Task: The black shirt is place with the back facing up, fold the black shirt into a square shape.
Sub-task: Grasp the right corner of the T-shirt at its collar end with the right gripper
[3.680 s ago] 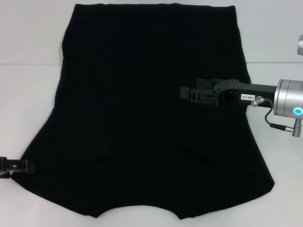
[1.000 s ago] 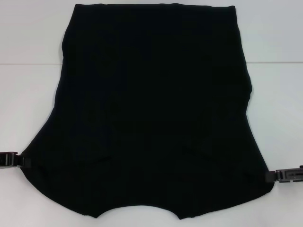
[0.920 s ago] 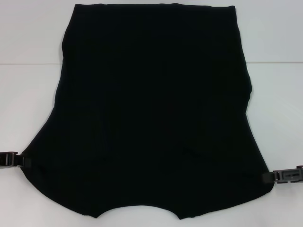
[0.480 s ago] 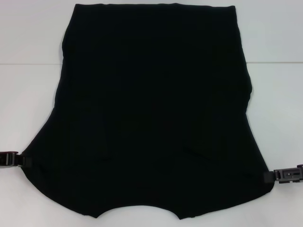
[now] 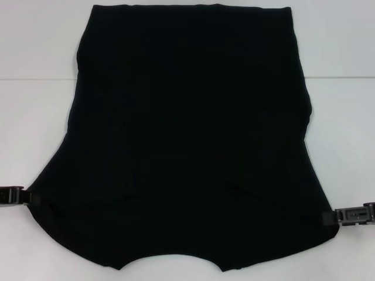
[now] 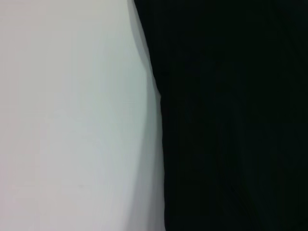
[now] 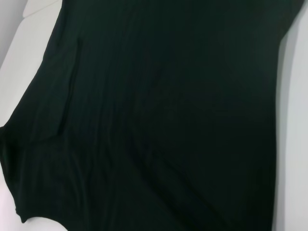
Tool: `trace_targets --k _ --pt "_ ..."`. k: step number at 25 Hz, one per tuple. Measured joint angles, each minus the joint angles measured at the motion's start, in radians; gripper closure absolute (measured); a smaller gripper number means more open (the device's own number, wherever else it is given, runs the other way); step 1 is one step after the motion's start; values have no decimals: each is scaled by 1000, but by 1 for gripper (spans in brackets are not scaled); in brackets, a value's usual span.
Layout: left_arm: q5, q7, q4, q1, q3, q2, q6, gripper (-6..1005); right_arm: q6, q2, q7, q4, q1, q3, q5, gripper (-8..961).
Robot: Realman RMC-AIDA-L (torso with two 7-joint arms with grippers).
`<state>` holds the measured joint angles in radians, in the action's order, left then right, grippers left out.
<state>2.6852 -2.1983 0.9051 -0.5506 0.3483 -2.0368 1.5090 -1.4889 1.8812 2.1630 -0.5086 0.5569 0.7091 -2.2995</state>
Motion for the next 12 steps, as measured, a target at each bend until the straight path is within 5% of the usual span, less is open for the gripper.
trace_targets --k 12 --pt "-11 4 0 0 0 3 -7 971 -12 25 19 -2 30 1 -38 58"
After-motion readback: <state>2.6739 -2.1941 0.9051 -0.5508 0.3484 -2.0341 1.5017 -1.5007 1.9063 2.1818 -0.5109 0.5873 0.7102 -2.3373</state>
